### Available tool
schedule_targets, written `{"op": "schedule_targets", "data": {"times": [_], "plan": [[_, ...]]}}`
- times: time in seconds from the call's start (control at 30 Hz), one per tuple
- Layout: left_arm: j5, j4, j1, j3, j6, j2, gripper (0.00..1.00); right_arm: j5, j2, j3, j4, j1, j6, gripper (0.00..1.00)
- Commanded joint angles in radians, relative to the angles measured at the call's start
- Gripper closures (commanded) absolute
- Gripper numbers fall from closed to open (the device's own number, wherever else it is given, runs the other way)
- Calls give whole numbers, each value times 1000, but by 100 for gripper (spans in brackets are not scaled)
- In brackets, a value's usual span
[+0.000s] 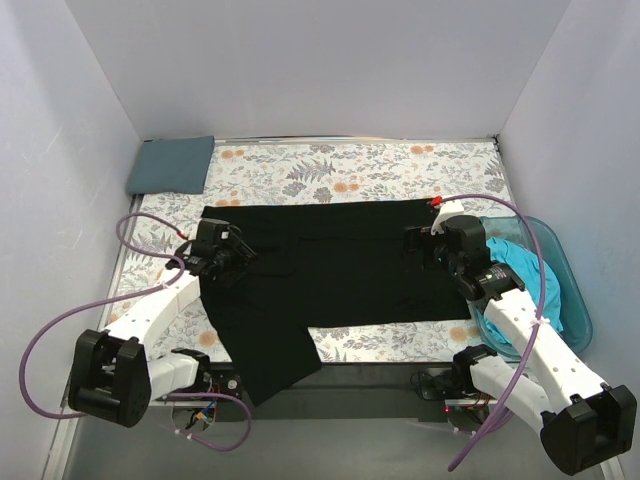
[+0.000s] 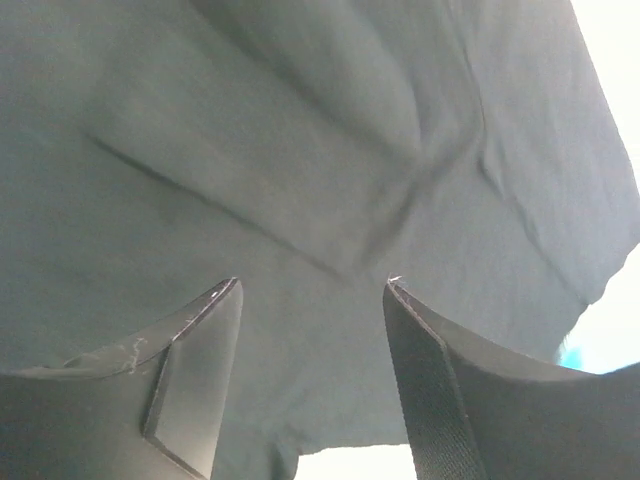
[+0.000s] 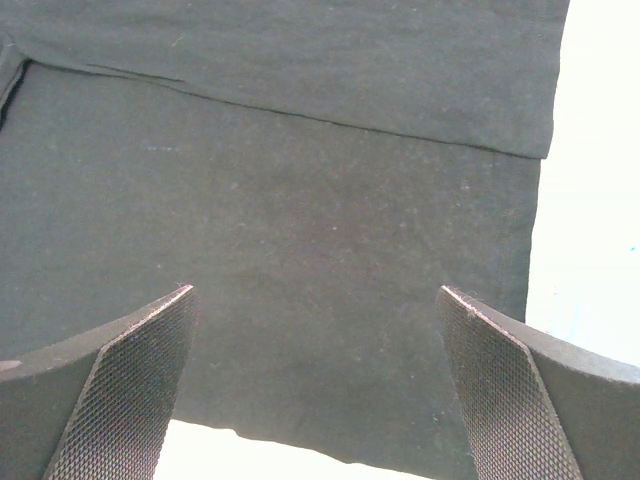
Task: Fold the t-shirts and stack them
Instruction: Fold the tshirt
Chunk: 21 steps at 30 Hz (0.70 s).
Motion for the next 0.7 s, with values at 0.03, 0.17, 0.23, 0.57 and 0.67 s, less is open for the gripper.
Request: {"op": "schedule_targets", "data": {"times": [0.03,0.17,0.23,0.57,0.67], "plan": [[-171,-28,99,4,121,-40,47,-35,-11,-1,4,-1,-15,11],[-164,-4,189,24,221,25,54,-41,-10,-1,4,-2,-15,11],[-171,6,196,36,271,58,57,-39,-14,-4,4,-2,-15,11],[-135,50,202,68,350,218,59,-33,-21,-15,4,-1,-16,11],[-112,50,202,75,353,237,59,-28,-23,-18,4,-1,-18,11]]}}
